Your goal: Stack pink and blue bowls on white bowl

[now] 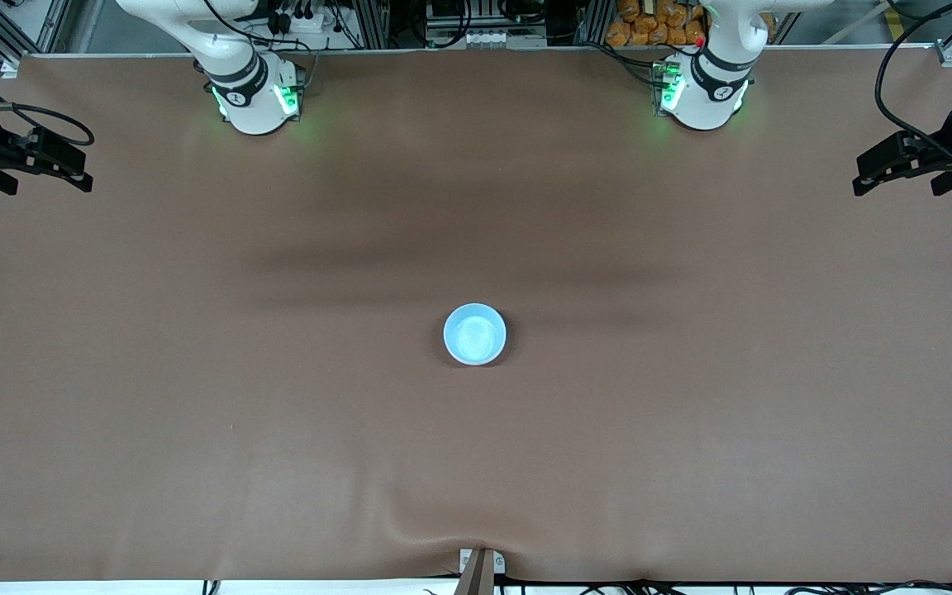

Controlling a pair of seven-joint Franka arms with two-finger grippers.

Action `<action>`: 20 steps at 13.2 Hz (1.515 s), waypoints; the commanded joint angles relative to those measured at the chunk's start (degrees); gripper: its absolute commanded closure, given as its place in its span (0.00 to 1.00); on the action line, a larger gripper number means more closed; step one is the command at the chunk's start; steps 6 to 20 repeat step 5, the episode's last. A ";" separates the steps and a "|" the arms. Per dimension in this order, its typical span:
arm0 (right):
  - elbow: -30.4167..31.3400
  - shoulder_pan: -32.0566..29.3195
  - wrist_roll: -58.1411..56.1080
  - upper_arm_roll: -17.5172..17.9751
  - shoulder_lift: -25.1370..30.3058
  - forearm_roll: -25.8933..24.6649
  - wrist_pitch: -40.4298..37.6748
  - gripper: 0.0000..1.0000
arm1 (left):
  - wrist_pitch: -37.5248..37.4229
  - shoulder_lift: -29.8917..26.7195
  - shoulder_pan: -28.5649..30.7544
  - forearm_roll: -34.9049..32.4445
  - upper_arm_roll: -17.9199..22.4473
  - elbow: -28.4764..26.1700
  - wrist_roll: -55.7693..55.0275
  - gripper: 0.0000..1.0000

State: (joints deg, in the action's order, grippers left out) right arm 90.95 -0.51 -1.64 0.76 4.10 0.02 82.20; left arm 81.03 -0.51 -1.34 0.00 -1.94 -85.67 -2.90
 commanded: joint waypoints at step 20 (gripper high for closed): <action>-1.13 0.24 0.85 0.04 -0.68 -0.63 -0.81 0.00 | 0.27 -0.28 -0.07 0.43 0.01 -0.19 0.97 0.00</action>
